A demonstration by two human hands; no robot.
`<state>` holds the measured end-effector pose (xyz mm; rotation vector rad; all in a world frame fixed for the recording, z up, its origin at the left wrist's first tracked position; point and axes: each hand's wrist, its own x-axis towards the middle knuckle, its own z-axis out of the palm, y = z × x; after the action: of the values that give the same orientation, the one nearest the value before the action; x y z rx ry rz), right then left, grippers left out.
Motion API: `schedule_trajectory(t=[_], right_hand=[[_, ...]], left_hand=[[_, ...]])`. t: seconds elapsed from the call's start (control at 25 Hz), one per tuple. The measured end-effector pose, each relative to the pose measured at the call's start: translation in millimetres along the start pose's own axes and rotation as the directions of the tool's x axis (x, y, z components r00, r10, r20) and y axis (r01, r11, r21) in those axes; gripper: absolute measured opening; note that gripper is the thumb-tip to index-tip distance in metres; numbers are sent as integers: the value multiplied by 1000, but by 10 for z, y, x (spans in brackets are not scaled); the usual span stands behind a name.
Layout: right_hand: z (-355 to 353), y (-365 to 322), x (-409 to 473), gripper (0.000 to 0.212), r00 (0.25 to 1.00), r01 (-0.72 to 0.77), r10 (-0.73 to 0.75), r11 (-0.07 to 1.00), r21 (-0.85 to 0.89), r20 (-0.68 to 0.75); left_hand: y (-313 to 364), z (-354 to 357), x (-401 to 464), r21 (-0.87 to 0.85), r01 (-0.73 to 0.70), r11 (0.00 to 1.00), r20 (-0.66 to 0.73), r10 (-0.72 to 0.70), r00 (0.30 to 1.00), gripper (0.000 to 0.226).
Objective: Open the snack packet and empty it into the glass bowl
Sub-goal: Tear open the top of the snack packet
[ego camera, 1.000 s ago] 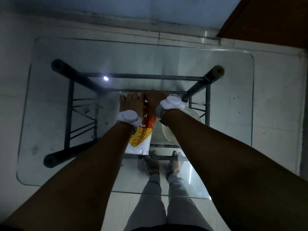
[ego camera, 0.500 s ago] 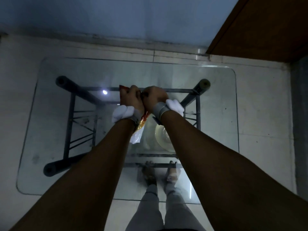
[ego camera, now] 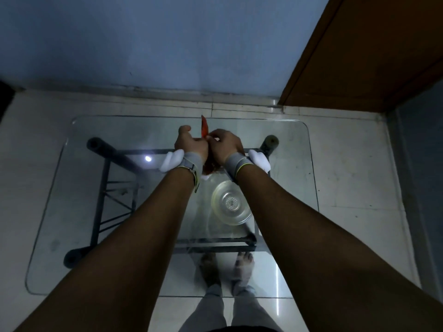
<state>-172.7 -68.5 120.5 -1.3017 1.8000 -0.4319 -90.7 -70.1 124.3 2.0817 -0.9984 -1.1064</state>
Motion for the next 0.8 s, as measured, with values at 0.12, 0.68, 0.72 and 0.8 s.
schedule_trajectory(t=[0.12,0.68,0.72,0.8], right_hand=[[-158,-8,25,30,997,-42,44,998,42,-61],[-456,14,-51,27,987,-104,111,992,69,-119],[-461,16,-59,27,985,-120,133,986,118,-108],[-450,27,-51,27,980,-146,172,963,226,-100]], left_hand=[[84,96,57,-152,39,988,125,-20,992,25],[75,261,-69,-80,-134,988,301,152,941,49],[79,241,-75,-97,-126,987,308,150,939,47],[106,196,-71,-154,-78,985,322,125,938,41]])
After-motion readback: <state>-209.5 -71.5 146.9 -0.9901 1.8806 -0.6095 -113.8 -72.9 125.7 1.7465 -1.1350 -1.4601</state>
